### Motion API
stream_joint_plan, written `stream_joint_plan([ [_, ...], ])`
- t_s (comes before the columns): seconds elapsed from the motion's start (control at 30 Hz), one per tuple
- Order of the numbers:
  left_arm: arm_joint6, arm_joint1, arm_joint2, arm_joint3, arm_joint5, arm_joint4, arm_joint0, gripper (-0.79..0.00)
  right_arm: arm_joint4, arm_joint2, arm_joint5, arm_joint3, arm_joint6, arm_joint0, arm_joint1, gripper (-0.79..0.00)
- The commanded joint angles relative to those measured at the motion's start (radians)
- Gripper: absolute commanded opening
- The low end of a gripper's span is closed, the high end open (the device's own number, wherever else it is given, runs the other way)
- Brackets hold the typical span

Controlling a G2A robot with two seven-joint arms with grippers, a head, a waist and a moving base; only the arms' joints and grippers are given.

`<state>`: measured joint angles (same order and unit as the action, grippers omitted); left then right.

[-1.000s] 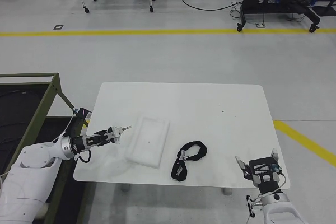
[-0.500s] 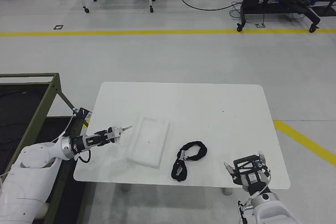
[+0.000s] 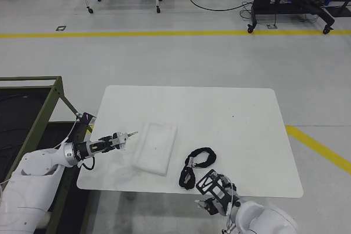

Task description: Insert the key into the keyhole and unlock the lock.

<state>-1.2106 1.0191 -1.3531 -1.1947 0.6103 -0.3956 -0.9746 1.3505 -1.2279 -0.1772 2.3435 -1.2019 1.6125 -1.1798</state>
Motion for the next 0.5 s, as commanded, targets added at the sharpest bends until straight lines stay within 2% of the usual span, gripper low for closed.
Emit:
stream_joint_plan([
  [0.0, 0.000, 0.000, 0.000, 0.000, 0.000, 0.000, 0.000, -0.785, -0.033, 0.072, 0.088, -0.023, -0.092, -0.089, -0.011, 0.000],
  [0.17, 0.000, 0.000, 0.000, 0.000, 0.000, 0.000, 0.000, -0.785, -0.171, 0.145, 0.256, -0.131, -0.184, -0.257, -0.043, 0.000],
  [0.47, 0.000, 0.000, 0.000, 0.000, 0.000, 0.000, 0.000, -0.785, -0.171, 0.145, 0.256, -0.131, -0.184, -0.257, -0.043, 0.000],
])
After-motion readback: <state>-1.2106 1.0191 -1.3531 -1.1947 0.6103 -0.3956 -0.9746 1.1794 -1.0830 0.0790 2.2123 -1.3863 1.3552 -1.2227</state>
